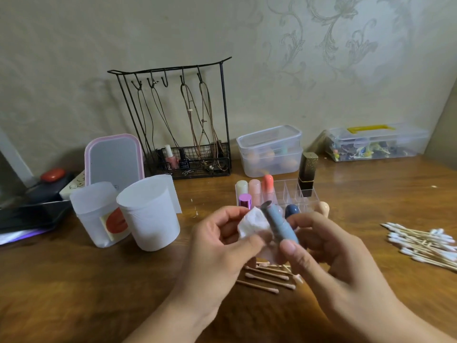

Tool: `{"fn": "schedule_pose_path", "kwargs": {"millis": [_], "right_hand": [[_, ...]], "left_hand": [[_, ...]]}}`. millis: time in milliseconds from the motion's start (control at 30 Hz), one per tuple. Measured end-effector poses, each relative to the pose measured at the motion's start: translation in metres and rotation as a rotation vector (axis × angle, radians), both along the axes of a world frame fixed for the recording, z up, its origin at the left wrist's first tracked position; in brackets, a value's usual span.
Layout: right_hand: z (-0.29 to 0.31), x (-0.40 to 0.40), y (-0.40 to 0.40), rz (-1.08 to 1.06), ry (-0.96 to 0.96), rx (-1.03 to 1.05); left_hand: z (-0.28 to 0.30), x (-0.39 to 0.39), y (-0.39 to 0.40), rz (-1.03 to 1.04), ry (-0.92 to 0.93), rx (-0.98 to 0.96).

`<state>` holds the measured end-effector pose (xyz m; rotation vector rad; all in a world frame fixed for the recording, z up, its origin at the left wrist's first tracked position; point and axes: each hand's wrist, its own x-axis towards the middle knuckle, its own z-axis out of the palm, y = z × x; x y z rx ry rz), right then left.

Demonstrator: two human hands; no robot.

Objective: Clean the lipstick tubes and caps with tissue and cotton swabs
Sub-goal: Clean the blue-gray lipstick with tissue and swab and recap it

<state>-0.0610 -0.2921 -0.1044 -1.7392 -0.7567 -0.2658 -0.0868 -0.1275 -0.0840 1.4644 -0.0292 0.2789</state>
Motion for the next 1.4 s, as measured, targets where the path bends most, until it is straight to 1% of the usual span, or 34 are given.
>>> {"fn": "schedule_pose_path", "kwargs": {"millis": [133, 200, 233, 300, 433, 533, 667, 733, 800, 833, 867, 933, 967, 1000, 1033, 1067, 1100, 1167, 1200, 1233, 1300, 1400], "right_hand": [[0.0, 0.005, -0.001, -0.019, 0.031, 0.008], [0.001, 0.006, -0.003, -0.035, 0.026, 0.017], [0.003, 0.007, -0.004, -0.052, 0.006, 0.007], [0.005, 0.008, -0.006, -0.09, -0.043, -0.018], [0.007, 0.008, -0.007, -0.145, -0.102, -0.068], [0.007, 0.005, -0.006, -0.172, -0.158, -0.083], [0.005, 0.001, -0.003, -0.204, -0.255, -0.163], [0.005, -0.001, -0.003, -0.21, -0.229, -0.18], [0.005, -0.004, -0.003, -0.164, -0.134, -0.155], [0.006, -0.005, -0.002, -0.088, -0.037, -0.116], [0.008, -0.006, -0.001, 0.034, 0.105, -0.05], [0.01, -0.004, 0.001, 0.326, 0.503, 0.166], [0.011, -0.002, 0.004, 0.44, 0.734, 0.299], [0.01, -0.001, 0.007, 0.499, 0.904, 0.398], [0.009, -0.001, 0.008, 0.517, 1.009, 0.466], [0.007, 0.0, 0.009, 0.508, 1.033, 0.491], [0.004, 0.002, 0.009, 0.471, 0.951, 0.464], [0.0, 0.004, 0.011, 0.41, 0.661, 0.364], [0.0, 0.003, 0.011, 0.385, 0.57, 0.317], [-0.001, 0.002, 0.01, 0.368, 0.533, 0.289], [-0.003, 0.003, 0.007, 0.364, 0.538, 0.275], [0.0, 0.001, 0.007, 0.486, 0.618, 0.227]], "left_hand": [[0.001, -0.001, 0.004, -0.3, 0.082, -0.259], [0.002, 0.0, 0.007, -0.388, 0.137, -0.426], [0.003, 0.0, 0.007, -0.413, 0.146, -0.467], [0.003, -0.001, 0.006, -0.418, 0.134, -0.444], [0.001, 0.0, 0.002, -0.285, 0.099, -0.382], [-0.002, 0.0, -0.002, -0.222, 0.055, -0.351], [-0.01, 0.001, -0.002, -0.168, -0.022, -0.267], [-0.013, 0.0, -0.001, -0.155, -0.068, -0.231], [-0.016, 0.0, -0.001, -0.144, -0.109, -0.212], [-0.017, 0.0, -0.001, -0.141, -0.128, -0.214], [-0.017, 0.0, -0.002, -0.138, -0.145, -0.221], [-0.018, 0.0, -0.002, -0.12, -0.17, -0.223], [-0.019, 0.001, -0.002, -0.108, -0.178, -0.209], [-0.02, 0.001, -0.002, -0.105, -0.18, -0.191], [-0.021, 0.002, -0.002, -0.109, -0.183, -0.174], [-0.021, 0.002, -0.002, -0.108, -0.192, -0.164], [-0.021, 0.003, -0.001, -0.091, -0.207, -0.158], [-0.02, 0.004, 0.001, -0.046, -0.225, -0.149], [-0.019, 0.004, 0.002, -0.052, -0.231, -0.148], [-0.018, 0.003, 0.002, -0.075, -0.245, -0.151], [-0.016, 0.001, -0.001, -0.111, -0.278, -0.155], [-0.015, 0.0, -0.003, -0.108, -0.291, -0.167]]}}
